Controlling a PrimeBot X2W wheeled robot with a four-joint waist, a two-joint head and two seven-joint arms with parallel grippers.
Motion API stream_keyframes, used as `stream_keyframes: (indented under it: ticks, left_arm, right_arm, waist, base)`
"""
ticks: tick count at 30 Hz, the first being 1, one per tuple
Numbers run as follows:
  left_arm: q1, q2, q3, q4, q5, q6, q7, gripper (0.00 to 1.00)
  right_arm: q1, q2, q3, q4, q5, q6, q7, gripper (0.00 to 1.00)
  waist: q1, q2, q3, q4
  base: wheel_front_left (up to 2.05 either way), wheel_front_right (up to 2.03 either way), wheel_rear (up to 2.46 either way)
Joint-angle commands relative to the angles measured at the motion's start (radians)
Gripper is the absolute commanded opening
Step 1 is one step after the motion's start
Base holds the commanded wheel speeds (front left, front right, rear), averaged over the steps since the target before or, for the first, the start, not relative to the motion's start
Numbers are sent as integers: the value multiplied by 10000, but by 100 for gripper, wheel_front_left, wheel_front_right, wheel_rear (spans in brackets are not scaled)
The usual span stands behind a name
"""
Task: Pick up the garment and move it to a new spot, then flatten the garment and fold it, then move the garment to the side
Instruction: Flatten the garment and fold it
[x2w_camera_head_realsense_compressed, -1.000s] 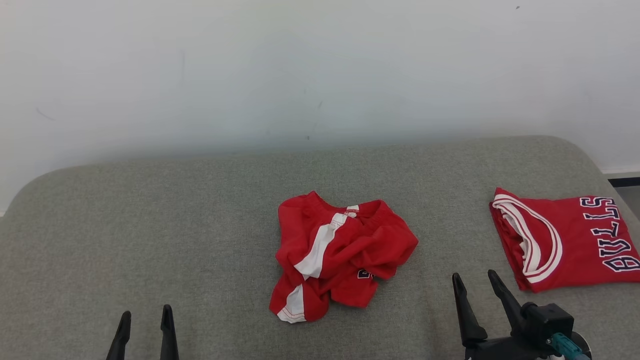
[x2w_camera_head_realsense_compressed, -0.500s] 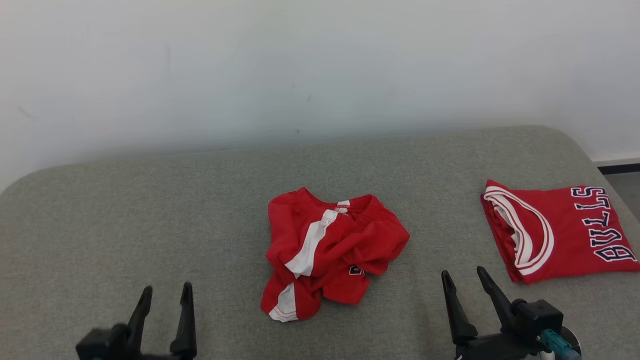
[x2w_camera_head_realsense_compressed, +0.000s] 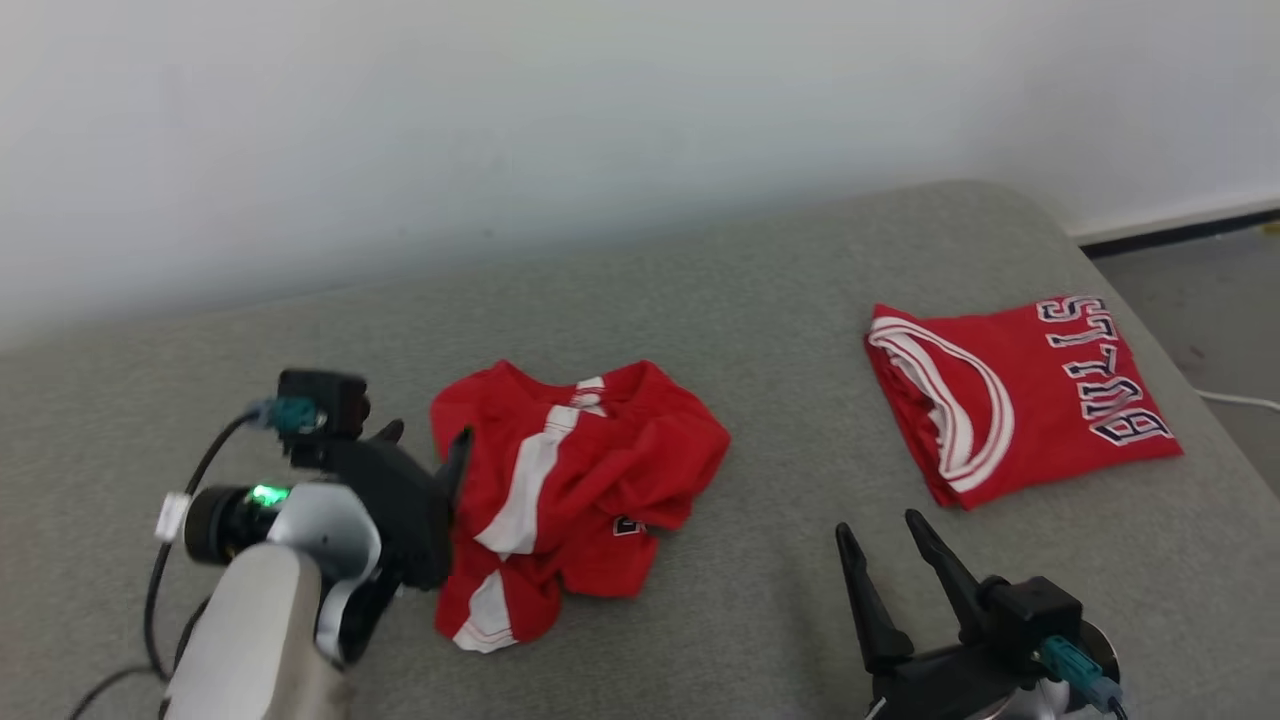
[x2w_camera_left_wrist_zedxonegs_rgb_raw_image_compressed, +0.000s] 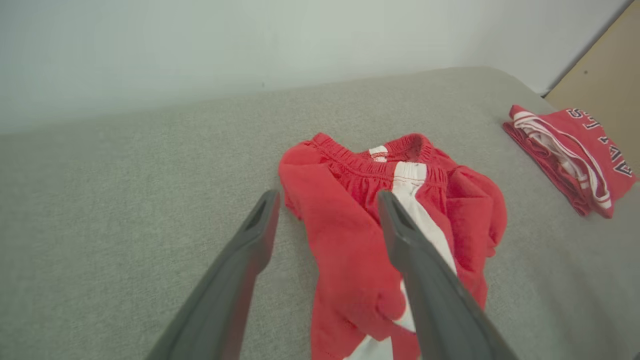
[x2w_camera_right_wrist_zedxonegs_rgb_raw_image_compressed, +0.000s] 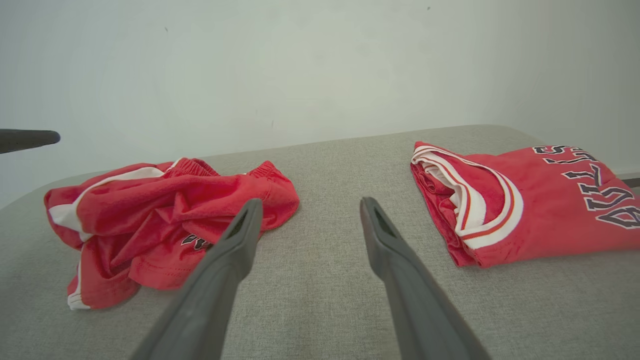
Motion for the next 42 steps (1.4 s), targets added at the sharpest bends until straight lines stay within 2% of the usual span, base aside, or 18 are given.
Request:
stream_keyframes:
  ticks: [1,5,10,14,24,25,26,30,34,39,42]
  left_arm:
    - [-549,50,-246,377,51,-56,524,100]
    - [-1371,106,-762,1036,181,-121,1536,100]
    - [-1902,129,-1141,1466,296,-140,2236,100]
    - [-2086,168,-1342,1613,425,-141,2421,100]
    - [-2260,295,-1641,2088,857,374,2430,100]
    - [-2253,289,-1670,2109,872,404,2391,35]
    - [-2259,287,-1684,2119,887,405,2318,0]
    - [-2268,217,-1725,2159,786,382,2029,0]
    - [-2562,-132,-1316,1747,294,542,537,0]
    - [-3064,-571,-667,1105,-1597,185,-1777,0]
    - [-3418,-638,-1092,568,-3434,76,-3012,0]
  right_arm:
    - [-184,-18,159,-31,107,-29,-9,100]
    - [-388,-2,388,0,160,-29,-76,100]
    - [-499,23,405,105,242,-29,-196,100]
    - [-528,28,400,193,260,-29,-255,100]
    - [-663,91,369,321,351,-29,-410,100]
    - [-673,97,355,334,354,-29,-415,100]
    - [-676,104,335,339,352,-29,-434,100]
    - [-690,121,258,403,356,-29,-481,100]
    - [-724,133,279,453,361,-29,-485,100]
    - [-691,144,289,561,367,-29,-504,100]
    - [-633,148,315,626,374,-29,-493,100]
  waist:
    - [-1,-1,629,-890]
    - [-1,-1,992,-1479]
    - [-1,-1,1243,-1921]
    - [-1,-1,1284,-2077]
    - [-1,-1,1461,-2228]
    - [-1,-1,1465,-2215]
    - [-1,-1,1467,-2195]
    - [-1,-1,1406,-2081]
    - [-1,-1,1293,-1945]
    - [-1,-1,1027,-1754]
    - [-1,-1,817,-1637]
  base:
    - [0,0,0]
    - [0,0,0]
    - [0,0,0]
    - [0,0,0]
    - [0,0,0]
    - [0,0,0]
    - [0,0,0]
    - [0,0,0]
    - [0,0,0]
    - [0,0,0]
    - [0,0,0]
